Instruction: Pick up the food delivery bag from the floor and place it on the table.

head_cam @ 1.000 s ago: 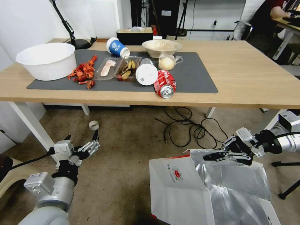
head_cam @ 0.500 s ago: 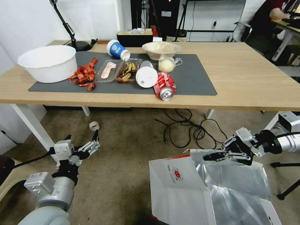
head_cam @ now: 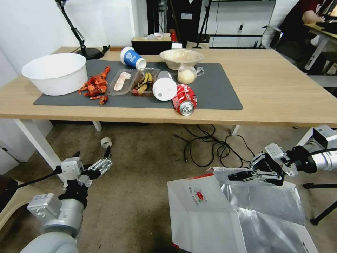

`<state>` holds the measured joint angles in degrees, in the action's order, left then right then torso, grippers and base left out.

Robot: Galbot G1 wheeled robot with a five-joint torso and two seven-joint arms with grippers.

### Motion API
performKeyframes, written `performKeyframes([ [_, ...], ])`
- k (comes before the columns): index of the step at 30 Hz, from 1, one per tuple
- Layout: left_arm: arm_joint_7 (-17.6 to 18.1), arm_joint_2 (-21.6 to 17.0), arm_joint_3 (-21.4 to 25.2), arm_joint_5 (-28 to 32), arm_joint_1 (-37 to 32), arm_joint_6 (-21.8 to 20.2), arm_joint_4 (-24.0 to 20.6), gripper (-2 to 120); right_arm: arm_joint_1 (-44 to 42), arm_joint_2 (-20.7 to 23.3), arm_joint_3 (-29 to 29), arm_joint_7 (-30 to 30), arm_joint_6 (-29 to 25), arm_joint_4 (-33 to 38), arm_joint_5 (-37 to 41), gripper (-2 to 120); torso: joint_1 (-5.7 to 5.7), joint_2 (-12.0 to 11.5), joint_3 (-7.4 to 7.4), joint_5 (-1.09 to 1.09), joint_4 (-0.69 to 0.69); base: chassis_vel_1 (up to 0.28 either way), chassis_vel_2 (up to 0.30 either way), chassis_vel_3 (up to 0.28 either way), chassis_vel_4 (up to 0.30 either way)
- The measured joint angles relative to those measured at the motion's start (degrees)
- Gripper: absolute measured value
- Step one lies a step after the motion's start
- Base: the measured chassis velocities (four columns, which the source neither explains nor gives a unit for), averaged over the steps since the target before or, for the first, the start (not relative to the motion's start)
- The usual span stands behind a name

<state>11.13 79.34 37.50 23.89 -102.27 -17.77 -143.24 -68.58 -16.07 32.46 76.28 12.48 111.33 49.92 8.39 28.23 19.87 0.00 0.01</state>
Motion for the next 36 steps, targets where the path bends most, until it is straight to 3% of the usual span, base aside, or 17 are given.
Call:
performKeyframes([
  [36, 0.02, -0.09, -0.03, 0.22, 0.21, -0.03, 0.00, 100, -0.02, 0.01, -0.02, 0.02, 0.02, 0.11, -0.06, 0, 1.76, 4.71, 2.93, 0.00, 0.00, 0.000, 0.000, 0.000, 0.000],
])
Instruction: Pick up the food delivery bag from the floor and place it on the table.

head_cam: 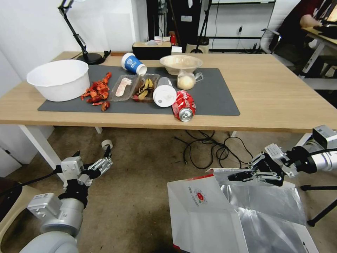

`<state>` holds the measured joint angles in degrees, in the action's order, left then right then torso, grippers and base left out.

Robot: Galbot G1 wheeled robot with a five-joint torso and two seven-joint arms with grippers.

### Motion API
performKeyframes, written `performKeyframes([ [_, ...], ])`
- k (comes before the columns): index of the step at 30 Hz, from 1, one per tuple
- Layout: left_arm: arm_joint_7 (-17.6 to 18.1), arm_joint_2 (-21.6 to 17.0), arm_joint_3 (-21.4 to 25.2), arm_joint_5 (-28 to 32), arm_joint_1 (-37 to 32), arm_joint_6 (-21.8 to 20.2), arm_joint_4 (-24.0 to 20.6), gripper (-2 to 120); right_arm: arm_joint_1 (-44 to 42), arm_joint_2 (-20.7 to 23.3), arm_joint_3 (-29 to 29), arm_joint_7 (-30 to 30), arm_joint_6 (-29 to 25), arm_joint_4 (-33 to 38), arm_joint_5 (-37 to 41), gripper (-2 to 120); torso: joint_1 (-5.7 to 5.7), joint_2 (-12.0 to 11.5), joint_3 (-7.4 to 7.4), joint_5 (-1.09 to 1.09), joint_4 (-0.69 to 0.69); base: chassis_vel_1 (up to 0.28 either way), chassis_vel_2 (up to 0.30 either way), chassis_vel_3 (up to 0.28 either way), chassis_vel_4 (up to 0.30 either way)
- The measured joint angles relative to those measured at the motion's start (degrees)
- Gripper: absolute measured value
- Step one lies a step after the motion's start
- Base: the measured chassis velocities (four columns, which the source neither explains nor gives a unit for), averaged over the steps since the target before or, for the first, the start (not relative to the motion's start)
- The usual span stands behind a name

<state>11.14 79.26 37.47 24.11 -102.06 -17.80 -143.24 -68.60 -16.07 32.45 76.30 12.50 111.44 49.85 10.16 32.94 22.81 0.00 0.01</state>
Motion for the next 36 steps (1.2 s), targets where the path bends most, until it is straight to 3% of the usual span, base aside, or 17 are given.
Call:
performKeyframes([
  [36, 0.04, -0.07, -0.05, 0.10, 0.21, -0.07, 0.00, 100, 0.02, -0.10, -0.03, 0.00, -0.04, 0.14, -0.11, 0, 1.79, 4.55, 2.76, 0.00, 0.00, 0.000, 0.000, 0.000, 0.000],
])
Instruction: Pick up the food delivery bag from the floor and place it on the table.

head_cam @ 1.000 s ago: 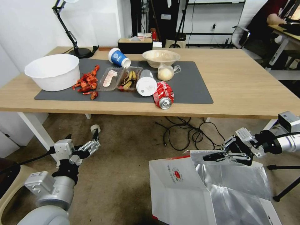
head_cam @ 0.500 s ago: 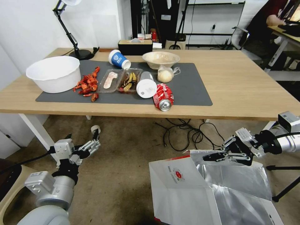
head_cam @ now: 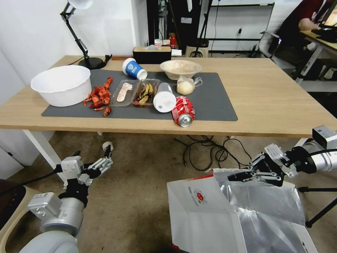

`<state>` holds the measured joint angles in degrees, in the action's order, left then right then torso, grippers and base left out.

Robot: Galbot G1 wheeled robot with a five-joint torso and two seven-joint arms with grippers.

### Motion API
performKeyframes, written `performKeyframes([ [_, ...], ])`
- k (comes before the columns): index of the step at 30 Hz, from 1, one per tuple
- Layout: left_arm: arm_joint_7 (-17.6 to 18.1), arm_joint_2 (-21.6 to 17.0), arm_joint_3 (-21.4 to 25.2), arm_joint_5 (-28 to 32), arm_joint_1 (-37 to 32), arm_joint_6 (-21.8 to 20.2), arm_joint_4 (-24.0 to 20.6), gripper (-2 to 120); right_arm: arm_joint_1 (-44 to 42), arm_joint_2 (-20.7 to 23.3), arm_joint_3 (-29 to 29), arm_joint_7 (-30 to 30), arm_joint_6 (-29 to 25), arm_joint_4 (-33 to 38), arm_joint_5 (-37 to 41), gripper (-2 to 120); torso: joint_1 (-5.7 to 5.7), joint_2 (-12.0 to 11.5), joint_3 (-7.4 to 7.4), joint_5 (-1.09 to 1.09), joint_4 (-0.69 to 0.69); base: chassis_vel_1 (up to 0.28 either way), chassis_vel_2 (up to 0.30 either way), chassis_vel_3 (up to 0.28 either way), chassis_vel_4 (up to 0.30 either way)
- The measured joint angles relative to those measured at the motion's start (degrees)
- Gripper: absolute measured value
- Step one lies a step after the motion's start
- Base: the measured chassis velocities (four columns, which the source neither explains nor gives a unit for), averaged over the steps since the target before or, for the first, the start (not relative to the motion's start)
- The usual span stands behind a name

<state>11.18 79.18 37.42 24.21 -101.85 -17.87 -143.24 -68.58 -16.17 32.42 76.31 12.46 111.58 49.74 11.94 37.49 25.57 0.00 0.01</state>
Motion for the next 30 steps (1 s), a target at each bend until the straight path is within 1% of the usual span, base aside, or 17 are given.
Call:
performKeyframes([
  [14, 0.00, -0.01, -0.05, -0.02, 0.26, 0.00, 0.00, 100, 0.03, -0.03, 0.01, -0.01, 0.00, 0.04, -0.05, 0, 0.81, 2.03, 1.22, 0.00, 0.00, 0.000, 0.000, 0.000, 0.000],
  [23, 0.00, 0.02, -0.13, 0.10, 0.43, -0.04, 0.00, 100, 0.03, -0.06, 0.00, -0.01, 0.00, 0.04, -0.11, 0, 1.23, 2.95, 1.74, 0.00, 0.00, 0.000, 0.000, 0.000, 0.000],
  [30, 0.01, 0.08, -0.16, 0.15, 0.51, -0.14, 0.00, 100, 0.16, 0.05, -0.11, -0.01, 0.00, 0.03, -0.15, 0, 1.71, 4.20, 2.48, 0.00, 0.00, 0.000, 0.000, 0.000, 0.000],
])
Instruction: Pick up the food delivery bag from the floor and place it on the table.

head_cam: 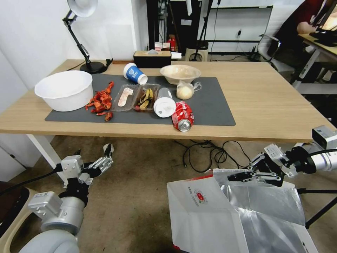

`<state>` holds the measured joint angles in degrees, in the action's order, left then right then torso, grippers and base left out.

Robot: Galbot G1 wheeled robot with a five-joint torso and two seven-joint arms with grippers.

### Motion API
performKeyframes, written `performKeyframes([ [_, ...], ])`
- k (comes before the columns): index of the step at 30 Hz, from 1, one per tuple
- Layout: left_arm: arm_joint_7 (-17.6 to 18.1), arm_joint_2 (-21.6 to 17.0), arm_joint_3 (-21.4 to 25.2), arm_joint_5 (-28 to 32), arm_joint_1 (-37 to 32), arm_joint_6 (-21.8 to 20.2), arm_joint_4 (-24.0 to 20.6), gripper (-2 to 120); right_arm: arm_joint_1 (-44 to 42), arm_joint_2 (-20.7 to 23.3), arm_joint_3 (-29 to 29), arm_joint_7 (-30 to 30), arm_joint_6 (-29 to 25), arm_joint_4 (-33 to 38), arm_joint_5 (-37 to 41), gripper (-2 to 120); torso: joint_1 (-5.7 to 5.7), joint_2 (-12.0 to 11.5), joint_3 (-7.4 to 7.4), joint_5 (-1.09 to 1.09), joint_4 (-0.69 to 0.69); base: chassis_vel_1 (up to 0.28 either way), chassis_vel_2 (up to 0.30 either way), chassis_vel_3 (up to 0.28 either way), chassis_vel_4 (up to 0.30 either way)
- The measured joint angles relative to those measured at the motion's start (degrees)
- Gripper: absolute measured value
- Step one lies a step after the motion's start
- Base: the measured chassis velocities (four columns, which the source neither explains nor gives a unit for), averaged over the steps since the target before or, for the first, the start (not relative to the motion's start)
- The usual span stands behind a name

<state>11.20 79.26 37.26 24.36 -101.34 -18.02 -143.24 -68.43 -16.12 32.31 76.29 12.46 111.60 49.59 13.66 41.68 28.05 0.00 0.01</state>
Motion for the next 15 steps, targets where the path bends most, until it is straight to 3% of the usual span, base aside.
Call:
performKeyframes([
  [15, 0.06, -0.11, 0.01, 0.17, 0.00, -0.09, 0.00, 100, -0.01, 0.05, -0.08, 0.00, 0.00, 0.05, 0.00, 0, 0.86, 2.07, 1.20, 0.00, 0.00, 0.000, 0.000, 0.000, 0.000],
])
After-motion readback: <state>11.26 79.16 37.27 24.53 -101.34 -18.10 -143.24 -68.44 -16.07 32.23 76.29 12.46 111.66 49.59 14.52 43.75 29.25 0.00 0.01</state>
